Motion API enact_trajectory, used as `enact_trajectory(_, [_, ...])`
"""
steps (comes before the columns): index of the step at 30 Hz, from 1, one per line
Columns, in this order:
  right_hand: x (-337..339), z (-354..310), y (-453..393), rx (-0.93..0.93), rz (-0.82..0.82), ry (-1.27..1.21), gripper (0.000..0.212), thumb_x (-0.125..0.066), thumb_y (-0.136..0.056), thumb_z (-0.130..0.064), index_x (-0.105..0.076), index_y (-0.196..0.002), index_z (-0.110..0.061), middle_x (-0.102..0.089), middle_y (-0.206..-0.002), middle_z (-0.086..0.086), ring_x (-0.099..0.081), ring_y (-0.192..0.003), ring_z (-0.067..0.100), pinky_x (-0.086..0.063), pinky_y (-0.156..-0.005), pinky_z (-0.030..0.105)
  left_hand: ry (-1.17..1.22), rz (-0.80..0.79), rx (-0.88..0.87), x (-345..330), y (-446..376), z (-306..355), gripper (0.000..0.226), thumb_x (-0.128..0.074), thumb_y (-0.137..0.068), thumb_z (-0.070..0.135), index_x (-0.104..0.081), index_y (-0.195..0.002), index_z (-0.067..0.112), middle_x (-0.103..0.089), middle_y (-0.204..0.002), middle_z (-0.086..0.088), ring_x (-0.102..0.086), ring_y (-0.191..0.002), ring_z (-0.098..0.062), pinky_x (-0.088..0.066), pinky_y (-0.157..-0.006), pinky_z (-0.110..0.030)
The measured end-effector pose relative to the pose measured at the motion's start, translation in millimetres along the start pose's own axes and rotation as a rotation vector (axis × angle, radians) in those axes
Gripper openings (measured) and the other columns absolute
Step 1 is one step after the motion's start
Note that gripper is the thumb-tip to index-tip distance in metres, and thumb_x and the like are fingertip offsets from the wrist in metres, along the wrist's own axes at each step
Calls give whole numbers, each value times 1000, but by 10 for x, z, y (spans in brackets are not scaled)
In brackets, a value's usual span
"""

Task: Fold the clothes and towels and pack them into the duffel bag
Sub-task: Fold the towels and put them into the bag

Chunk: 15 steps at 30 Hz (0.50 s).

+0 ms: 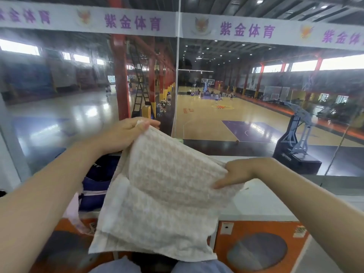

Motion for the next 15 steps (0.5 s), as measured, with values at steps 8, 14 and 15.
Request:
enact_trajectory(8, [827, 99, 480, 54, 560, 148, 3, -57, -87, -22, -60, -88, -24, -62, -92, -3, -54, -87, 23, -43, -72, 33, -305, 392, 28, 202, -29, -39, 31, -39, -102, 36, -59, -86, 19, -61, -83, 4, -54, -78, -16, -38, -64, -33])
enact_trajectory(14, [1074, 93, 790, 94, 768, 125, 48, -59, -93, -18, -46, -139, -24, -52, -123, 1, -56, -100, 20, -46, -88, 32, -220, 518, -22, 270, 31, -3, 30, -50, -99, 34, -63, -82, 13, -57, -70, 5, -49, -66, -9, -36, -60, -26])
enact_trajectory(15, [1093, 96, 815, 61, 762, 156, 47, -58, -95, -18, -48, -140, -22, -47, -130, 3, -53, -107, 22, -43, -92, 33, -227, 514, -34, 296, 37, 19, 28, -50, -99, 35, -66, -85, 15, -58, -71, 6, -49, -66, -6, -36, -60, -23])
Point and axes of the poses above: each hand's wrist, its own y-axis away from the middle knuckle, its own x-axis out of the back of the hand, z = x × y, the point moved 1 cm from there along -y, towards the middle knuckle
